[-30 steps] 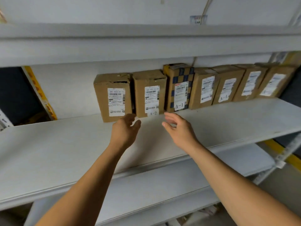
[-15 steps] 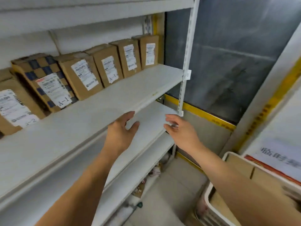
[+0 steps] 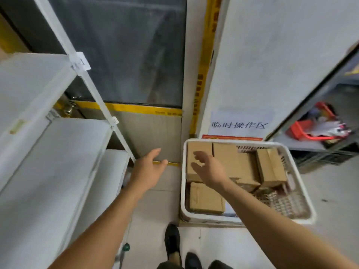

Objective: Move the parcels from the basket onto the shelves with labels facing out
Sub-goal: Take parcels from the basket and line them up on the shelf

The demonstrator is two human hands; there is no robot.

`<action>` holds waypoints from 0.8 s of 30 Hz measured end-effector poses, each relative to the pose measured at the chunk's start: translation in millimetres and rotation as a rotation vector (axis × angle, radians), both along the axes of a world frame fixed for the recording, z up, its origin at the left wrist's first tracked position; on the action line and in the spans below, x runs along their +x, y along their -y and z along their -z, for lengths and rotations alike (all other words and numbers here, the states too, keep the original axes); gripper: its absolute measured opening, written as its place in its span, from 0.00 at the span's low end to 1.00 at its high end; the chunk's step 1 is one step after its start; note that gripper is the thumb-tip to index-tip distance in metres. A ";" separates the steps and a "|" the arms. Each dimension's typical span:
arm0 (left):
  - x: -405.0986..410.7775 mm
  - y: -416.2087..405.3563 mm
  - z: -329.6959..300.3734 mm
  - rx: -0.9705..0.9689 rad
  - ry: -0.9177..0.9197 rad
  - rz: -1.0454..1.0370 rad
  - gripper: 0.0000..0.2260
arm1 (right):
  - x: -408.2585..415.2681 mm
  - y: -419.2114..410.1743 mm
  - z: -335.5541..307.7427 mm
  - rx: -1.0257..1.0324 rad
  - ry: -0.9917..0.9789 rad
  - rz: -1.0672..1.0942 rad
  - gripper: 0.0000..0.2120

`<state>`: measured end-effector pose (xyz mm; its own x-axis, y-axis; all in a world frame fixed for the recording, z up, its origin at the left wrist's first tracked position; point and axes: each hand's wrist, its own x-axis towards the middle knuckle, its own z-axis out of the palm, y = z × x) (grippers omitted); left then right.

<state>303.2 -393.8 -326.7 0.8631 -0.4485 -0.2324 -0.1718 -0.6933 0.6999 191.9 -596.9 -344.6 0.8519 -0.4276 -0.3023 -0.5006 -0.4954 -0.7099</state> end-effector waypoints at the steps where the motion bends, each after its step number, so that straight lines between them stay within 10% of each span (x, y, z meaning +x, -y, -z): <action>1: 4.9 16.1 11.4 0.005 -0.018 0.038 0.25 | -2.6 10.1 6.8 0.005 -0.020 0.044 0.24; 12: -11.7 166.4 113.0 0.100 -0.282 0.378 0.29 | -41.1 115.2 76.4 0.012 -0.204 0.373 0.28; 24: -39.5 269.4 207.9 0.371 -0.045 0.490 0.37 | -38.3 208.8 161.8 0.170 -0.326 0.331 0.36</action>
